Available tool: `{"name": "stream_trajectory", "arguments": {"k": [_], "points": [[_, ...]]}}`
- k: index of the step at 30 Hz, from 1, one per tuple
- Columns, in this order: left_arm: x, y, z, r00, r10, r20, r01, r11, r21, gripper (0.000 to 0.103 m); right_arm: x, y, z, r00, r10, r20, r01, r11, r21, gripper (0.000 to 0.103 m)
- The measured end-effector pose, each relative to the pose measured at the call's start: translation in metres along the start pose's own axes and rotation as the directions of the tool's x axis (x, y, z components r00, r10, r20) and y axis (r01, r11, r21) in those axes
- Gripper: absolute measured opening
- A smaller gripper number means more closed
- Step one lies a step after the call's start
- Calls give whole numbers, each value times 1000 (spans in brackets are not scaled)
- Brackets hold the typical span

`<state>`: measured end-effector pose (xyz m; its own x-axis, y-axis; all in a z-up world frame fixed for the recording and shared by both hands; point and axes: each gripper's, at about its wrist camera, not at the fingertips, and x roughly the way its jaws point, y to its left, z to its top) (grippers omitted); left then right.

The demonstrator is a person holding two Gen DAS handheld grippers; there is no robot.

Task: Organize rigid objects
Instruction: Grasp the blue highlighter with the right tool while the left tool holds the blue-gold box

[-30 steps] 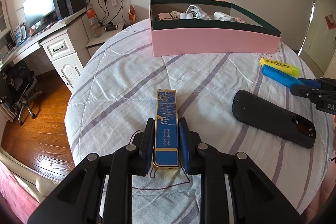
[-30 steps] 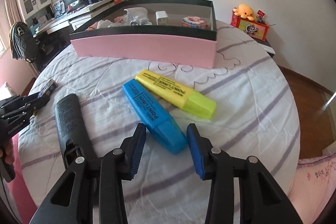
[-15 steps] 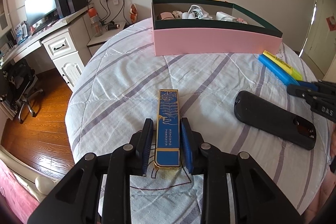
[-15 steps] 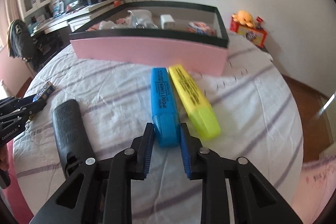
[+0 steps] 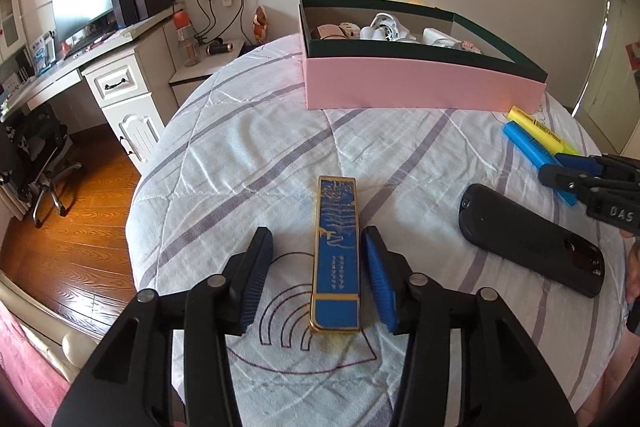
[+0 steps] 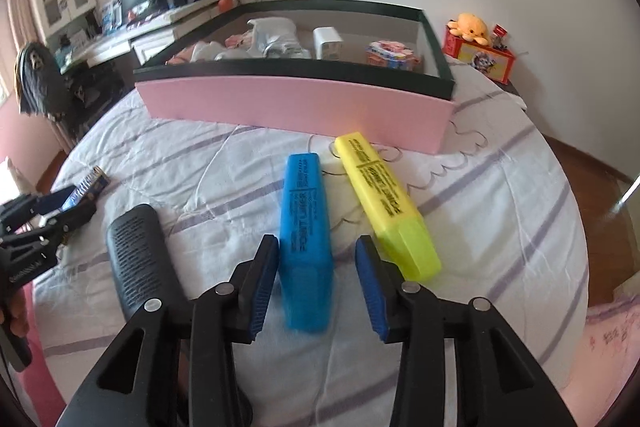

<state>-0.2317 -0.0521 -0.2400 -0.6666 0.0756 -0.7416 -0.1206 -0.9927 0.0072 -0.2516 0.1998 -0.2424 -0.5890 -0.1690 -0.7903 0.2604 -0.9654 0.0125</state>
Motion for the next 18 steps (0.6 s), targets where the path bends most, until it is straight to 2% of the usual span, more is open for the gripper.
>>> {"name": "stream_trajectory", "arguments": {"k": [3, 6, 10, 13, 14, 15, 17, 18], "points": [[2, -2, 0, 1000, 13, 12, -13, 1000, 9, 55, 5, 7, 2, 1000, -23, -4, 22, 999, -45, 41], [5, -1, 1, 1000, 12, 16, -12, 1000, 1, 60, 5, 5, 0, 1000, -10, 9, 10, 999, -43, 41], [5, -3, 0, 999, 15, 29, -16, 1000, 8, 58, 5, 2, -1, 1000, 3, 13, -2, 999, -37, 41], [2, -6, -2, 999, 16, 42, -17, 1000, 23, 41, 4, 4, 0, 1000, -1, 16, 1, 999, -43, 40], [2, -8, -3, 999, 19, 47, -20, 999, 27, 32, 4, 5, 0, 1000, 4, 18, -4, 999, -47, 34], [1, -11, -3, 999, 18, 49, -20, 999, 38, 28, 3, 6, -1, 1000, 6, 21, -5, 999, -53, 27], [0, -16, -3, 999, 19, 51, -22, 998, 59, 20, 3, 10, -1, 1000, -11, 24, 13, 997, -70, 27], [0, -18, -3, 998, 27, 49, -30, 997, 64, 20, 2, 12, -1, 999, -17, 26, 19, 997, -76, 27]]}}
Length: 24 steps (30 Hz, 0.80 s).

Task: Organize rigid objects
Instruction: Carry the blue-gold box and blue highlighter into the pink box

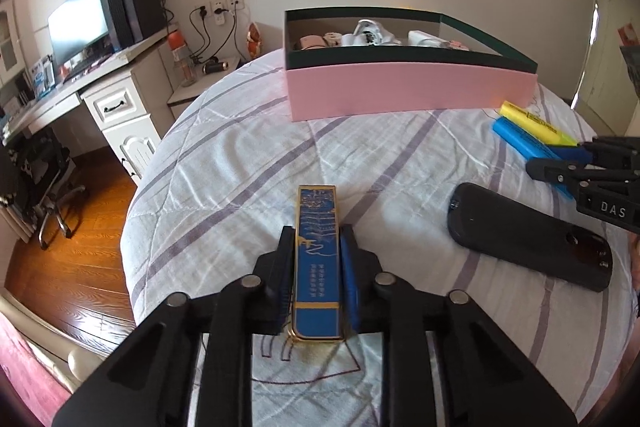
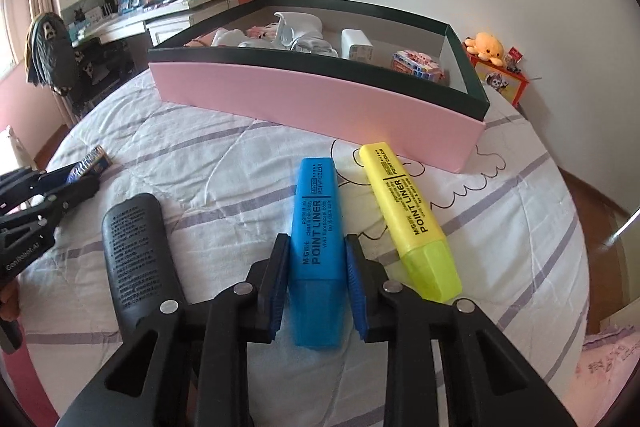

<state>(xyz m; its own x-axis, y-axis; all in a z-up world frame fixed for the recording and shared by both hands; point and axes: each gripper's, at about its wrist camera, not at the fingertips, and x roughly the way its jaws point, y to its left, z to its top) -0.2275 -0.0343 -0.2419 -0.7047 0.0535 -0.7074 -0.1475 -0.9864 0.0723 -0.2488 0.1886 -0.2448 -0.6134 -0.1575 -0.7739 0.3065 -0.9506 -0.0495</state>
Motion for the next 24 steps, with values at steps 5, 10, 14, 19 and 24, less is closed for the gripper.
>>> {"name": "stream_trajectory", "arguments": {"k": [5, 10, 14, 19, 24], "points": [[-3, -2, 1, 1000, 5, -7, -5, 1000, -1, 20, -5, -3, -2, 1000, 15, 12, -15, 1000, 18, 27], [-7, -3, 0, 1000, 1, -12, -1, 1000, 6, 20, -13, -7, -6, 999, 42, 25, -43, 998, 47, 27], [-13, -4, 0, 1000, -3, -8, 3, 1000, 7, 20, -20, -11, -10, 998, 54, 36, -57, 996, 68, 27], [-20, -7, 3, 1000, 0, 6, 0, 1000, 8, 20, -29, -17, -12, 997, 68, 46, -72, 993, 94, 27], [-30, -10, 7, 1000, 0, 29, 0, 1000, 14, 20, -38, -20, -11, 995, 71, 68, -78, 992, 102, 27]]}}
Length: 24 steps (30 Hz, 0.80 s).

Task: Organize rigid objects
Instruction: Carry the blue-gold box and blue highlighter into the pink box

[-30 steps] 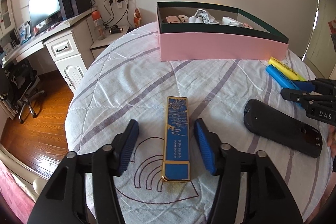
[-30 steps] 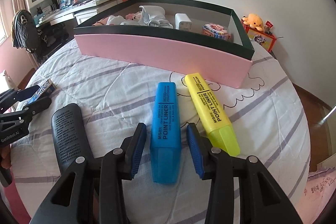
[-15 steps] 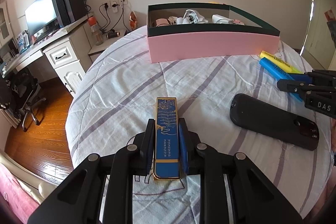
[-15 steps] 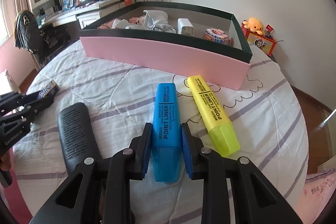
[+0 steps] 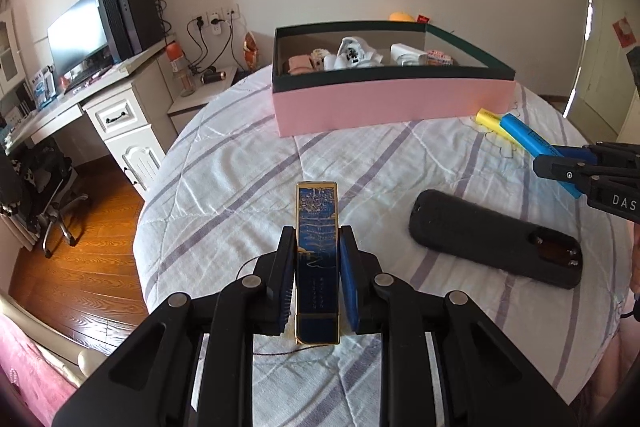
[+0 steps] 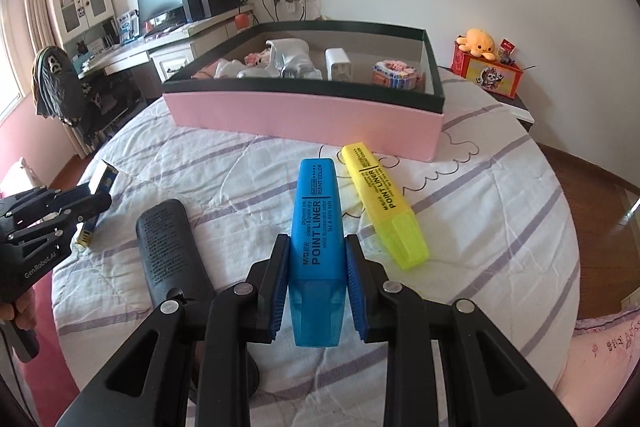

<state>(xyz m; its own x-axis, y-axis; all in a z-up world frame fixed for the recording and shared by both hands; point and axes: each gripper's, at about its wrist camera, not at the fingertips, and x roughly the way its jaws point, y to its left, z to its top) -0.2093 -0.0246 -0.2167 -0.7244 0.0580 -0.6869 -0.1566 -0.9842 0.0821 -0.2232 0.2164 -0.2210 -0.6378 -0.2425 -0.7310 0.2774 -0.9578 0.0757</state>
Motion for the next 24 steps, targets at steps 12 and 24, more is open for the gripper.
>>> {"name": "stream_trajectory", "arguments": {"k": [12, 24], "points": [[-22, -16, 12, 999, -29, 41, 26, 997, 68, 20, -13, 0, 8, 999, 25, 38, -25, 1000, -1, 27], [-29, -39, 61, 992, -65, 107, 49, 989, 141, 20, -30, -5, 37, 996, 23, 83, -18, 998, -53, 27]]}}
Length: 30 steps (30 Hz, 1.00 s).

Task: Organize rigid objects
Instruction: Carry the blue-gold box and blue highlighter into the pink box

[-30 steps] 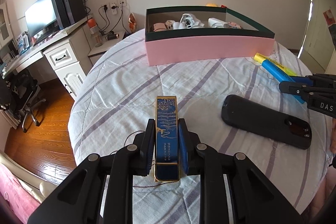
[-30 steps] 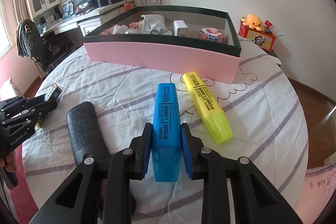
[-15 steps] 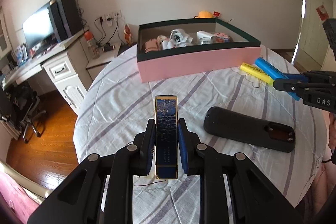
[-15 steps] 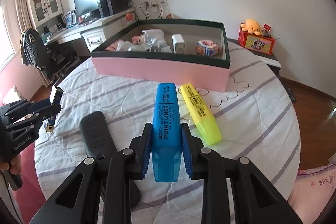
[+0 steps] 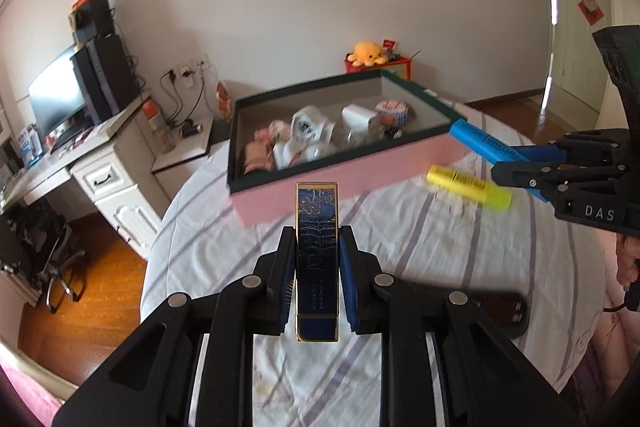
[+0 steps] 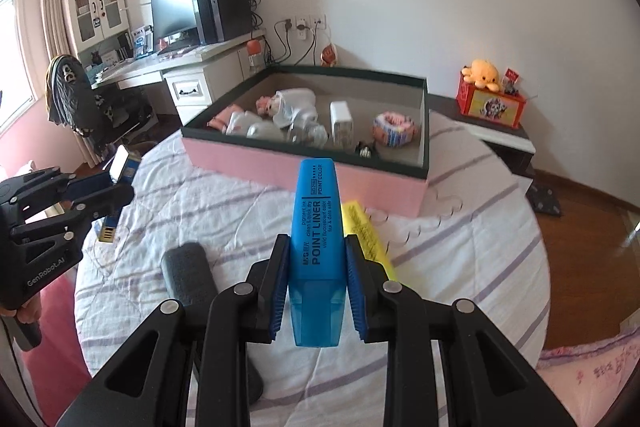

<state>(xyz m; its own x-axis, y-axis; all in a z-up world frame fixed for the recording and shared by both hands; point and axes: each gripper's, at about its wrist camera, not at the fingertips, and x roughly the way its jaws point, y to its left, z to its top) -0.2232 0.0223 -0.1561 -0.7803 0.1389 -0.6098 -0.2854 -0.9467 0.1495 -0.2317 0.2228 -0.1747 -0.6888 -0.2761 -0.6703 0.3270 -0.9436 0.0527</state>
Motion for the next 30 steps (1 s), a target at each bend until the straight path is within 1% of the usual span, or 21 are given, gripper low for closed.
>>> {"name": "stream_trajectory", "arguments": {"k": [3, 5, 7, 10, 12, 14, 16, 18, 22, 26, 28, 30], "points": [[6, 2, 21, 999, -37, 23, 37, 999, 6, 20, 1, -3, 15, 1000, -8, 7, 9, 999, -33, 27], [15, 4, 39, 999, -41, 30, 40, 999, 22, 20, 3, -5, 28, 1000, -18, 14, 19, 998, -55, 27], [26, 5, 54, 999, -38, 30, 37, 999, 33, 20, 7, -7, 42, 999, -28, 20, 30, 996, -80, 27], [46, 12, 79, 998, -63, 25, 62, 998, 31, 20, 19, -13, 65, 999, -39, 21, 41, 994, -106, 27], [61, 14, 96, 998, -52, 18, 52, 997, 50, 20, 30, -16, 82, 999, -49, 15, 51, 990, -130, 27], [77, 17, 111, 998, -70, 7, 69, 996, 58, 20, 41, -19, 95, 998, -56, 9, 56, 987, -150, 27], [96, 22, 127, 996, -86, -10, 86, 994, 62, 20, 57, -24, 111, 998, -59, -6, 57, 985, -161, 27], [118, 26, 139, 997, -68, -32, 71, 995, 71, 20, 76, -30, 125, 997, -67, -25, 61, 983, -172, 27], [164, 33, 154, 993, -65, -97, 72, 994, 77, 20, 114, -40, 145, 994, -72, -78, 57, 982, -180, 27], [210, 46, 162, 984, -50, -172, 61, 996, 60, 20, 152, -46, 155, 988, -76, -137, 50, 981, -189, 27], [229, 49, 164, 979, -30, -201, 43, 997, 59, 20, 170, -48, 158, 981, -95, -167, 60, 978, -201, 27], [244, 50, 166, 974, -28, -225, 41, 998, 54, 20, 185, -51, 159, 976, -97, -195, 57, 978, -201, 27]]}}
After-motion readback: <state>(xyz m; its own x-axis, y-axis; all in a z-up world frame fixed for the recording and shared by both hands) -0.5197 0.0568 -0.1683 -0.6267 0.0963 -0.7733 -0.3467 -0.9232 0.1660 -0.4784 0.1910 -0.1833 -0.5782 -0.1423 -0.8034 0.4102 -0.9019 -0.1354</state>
